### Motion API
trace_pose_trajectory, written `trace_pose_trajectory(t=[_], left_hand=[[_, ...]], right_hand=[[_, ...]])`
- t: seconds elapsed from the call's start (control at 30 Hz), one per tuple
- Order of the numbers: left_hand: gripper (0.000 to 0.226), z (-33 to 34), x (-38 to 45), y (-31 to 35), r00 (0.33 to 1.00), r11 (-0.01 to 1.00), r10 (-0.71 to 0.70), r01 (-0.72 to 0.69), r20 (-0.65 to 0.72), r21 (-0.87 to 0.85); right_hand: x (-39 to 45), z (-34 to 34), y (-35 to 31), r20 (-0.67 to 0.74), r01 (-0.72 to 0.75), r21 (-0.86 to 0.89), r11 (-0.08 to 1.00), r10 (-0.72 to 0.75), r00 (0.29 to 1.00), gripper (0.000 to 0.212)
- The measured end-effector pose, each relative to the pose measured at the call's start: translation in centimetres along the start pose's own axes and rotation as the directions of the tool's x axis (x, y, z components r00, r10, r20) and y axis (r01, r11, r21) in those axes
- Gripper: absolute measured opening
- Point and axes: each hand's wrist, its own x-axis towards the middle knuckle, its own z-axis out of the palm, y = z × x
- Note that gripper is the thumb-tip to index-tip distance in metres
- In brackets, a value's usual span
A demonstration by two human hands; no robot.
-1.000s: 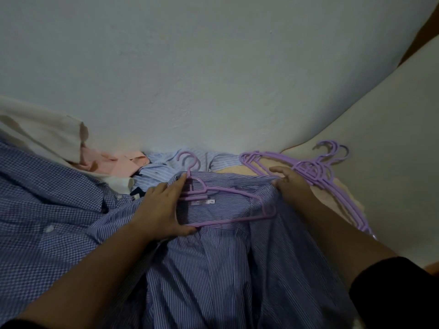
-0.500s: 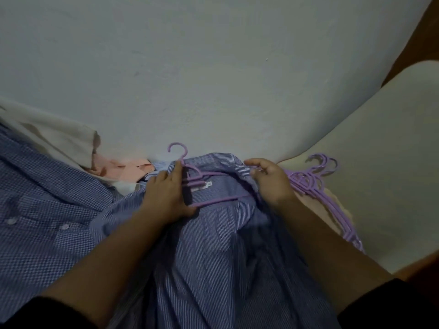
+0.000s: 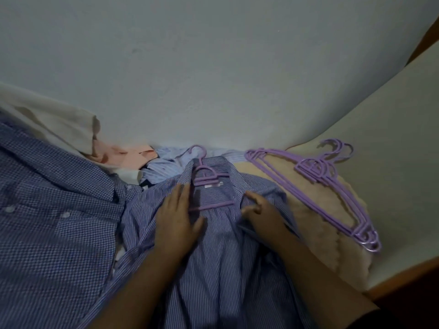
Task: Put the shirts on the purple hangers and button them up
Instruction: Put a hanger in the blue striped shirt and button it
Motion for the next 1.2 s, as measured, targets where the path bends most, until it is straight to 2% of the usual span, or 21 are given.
trace_pose_trajectory(t=[0.07, 0.17, 0.23, 0.3, 0.43, 0.5, 0.57, 0.63, 0.7, 0.77, 0.87, 0.93, 1.03, 1.07, 1.2], left_hand=[[0.089, 0.0, -2.0, 0.3, 0.990, 0.991, -0.133, 0.133, -0.052, -0.012], [0.086, -0.3, -3.6, 0.9, 0.958, 0.962, -0.270, 0.273, -0.096, 0.021], [0.084, -0.9, -3.7, 1.3, 0.937, 0.937, -0.346, 0.342, -0.052, -0.067], [0.084, -1.4, -3.6, 2.1, 0.912, 0.889, -0.409, 0.407, 0.034, -0.209], [0.083, -1.1, -3.4, 4.8, 0.912, 0.771, -0.407, 0.376, 0.057, -0.513], [0.082, 0.2, -3.9, 5.6, 0.902, 0.716, -0.418, 0.402, 0.110, -0.571], [0.080, 1.6, -5.0, 5.8, 0.878, 0.651, -0.438, 0.456, 0.191, -0.607], [0.070, 2.6, -6.0, 5.8, 0.876, 0.601, -0.441, 0.451, 0.197, -0.660], [0.051, 3.0, -6.6, 5.9, 0.890, 0.582, -0.440, 0.384, 0.119, -0.717], [0.038, 3.3, -6.7, 6.0, 0.909, 0.593, -0.411, 0.321, 0.065, -0.738], [0.036, 3.1, -5.7, 6.2, 0.924, 0.577, -0.375, 0.290, 0.068, -0.764], [0.035, 3.0, -4.6, 6.0, 0.908, 0.459, -0.404, 0.308, 0.113, -0.833], [0.036, 3.1, -3.4, 5.1, 0.863, 0.187, -0.447, 0.349, 0.236, -0.918], [0.037, 3.1, -3.1, 4.8, 0.849, 0.132, -0.454, 0.364, 0.270, -0.922], [0.035, 3.6, -2.9, 4.2, 0.816, 0.112, -0.484, 0.415, 0.315, -0.903]], right_hand=[[-0.8, 0.3, 0.6, 0.027, -0.038, 0.007, 0.999, 0.038, 0.999, 0.051], [-1.9, 1.1, 1.6, -0.055, -0.018, -0.186, 0.982, 0.008, 0.998, 0.053], [-2.5, 1.4, 1.4, -0.119, 0.009, -0.228, 0.974, -0.037, 0.992, 0.049], [-2.8, 1.9, 0.7, -0.126, 0.057, -0.165, 0.985, -0.078, 0.989, 0.043], [-2.8, 3.4, -0.9, -0.096, 0.151, -0.051, 0.987, -0.155, 0.983, 0.036], [-2.9, 4.1, -0.4, 0.003, 0.085, 0.001, 0.996, -0.085, 0.996, 0.037], [-3.2, 4.6, 0.8, 0.068, -0.040, 0.059, 0.997, 0.036, 0.997, 0.037], [-3.5, 5.1, 1.7, 0.040, -0.136, 0.174, 0.975, 0.131, 0.991, 0.031], [-3.6, 5.5, 2.0, -0.031, -0.167, 0.333, 0.928, 0.188, 0.982, 0.024], [-3.4, 6.0, 2.0, -0.068, -0.157, 0.449, 0.879, 0.209, 0.975, 0.022], [-3.0, 6.6, 1.5, -0.107, -0.105, 0.488, 0.866, 0.178, 0.978, 0.027], [-2.5, 7.0, 1.2, -0.116, -0.062, 0.457, 0.887, 0.129, 0.985, 0.027], [-1.8, 7.6, 0.8, -0.018, -0.066, 0.441, 0.895, 0.082, 0.996, 0.024], [-1.6, 7.6, 0.7, 0.012, -0.072, 0.436, 0.897, 0.074, 0.997, 0.024], [-0.9, 7.8, 1.1, 0.014, -0.128, 0.444, 0.887, 0.136, 0.991, 0.022]])
